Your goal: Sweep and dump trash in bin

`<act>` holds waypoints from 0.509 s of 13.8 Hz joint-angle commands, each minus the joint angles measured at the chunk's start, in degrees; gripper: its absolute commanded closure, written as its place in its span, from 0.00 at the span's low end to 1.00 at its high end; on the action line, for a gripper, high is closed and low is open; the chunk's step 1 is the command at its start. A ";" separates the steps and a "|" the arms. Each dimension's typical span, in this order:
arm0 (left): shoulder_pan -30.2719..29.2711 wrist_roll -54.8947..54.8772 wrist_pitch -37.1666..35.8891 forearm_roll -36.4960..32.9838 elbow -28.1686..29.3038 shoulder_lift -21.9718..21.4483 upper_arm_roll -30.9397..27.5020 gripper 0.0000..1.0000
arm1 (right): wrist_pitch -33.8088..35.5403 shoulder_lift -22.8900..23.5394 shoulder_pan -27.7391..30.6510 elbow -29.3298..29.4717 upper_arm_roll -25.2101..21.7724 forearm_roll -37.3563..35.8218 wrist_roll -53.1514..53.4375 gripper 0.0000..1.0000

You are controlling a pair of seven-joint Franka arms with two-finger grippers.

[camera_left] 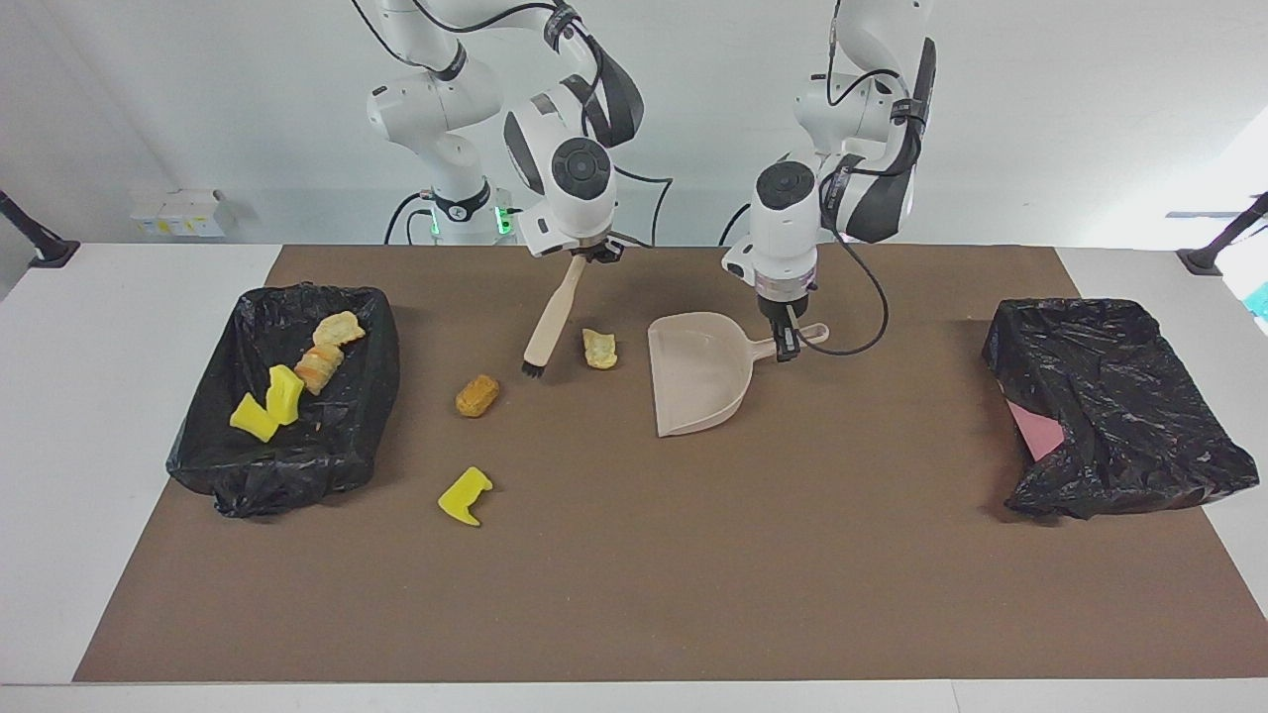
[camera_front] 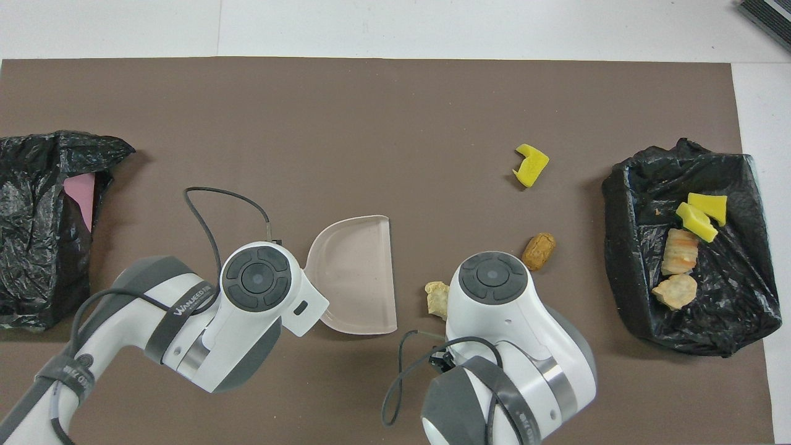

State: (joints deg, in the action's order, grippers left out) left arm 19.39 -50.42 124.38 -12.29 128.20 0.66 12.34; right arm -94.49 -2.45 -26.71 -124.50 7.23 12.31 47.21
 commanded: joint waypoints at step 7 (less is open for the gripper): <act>2.94 5.50 2.01 -0.37 4.77 -3.56 -0.48 1.00 | -18.27 7.00 -6.77 -1.21 0.50 4.99 -4.85 1.00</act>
State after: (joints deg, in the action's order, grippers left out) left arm 21.22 -46.32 124.51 -12.28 129.82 -0.76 12.46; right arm -112.15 2.31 -33.54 -128.92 7.51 14.28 44.10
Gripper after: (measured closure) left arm 0.696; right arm 0.740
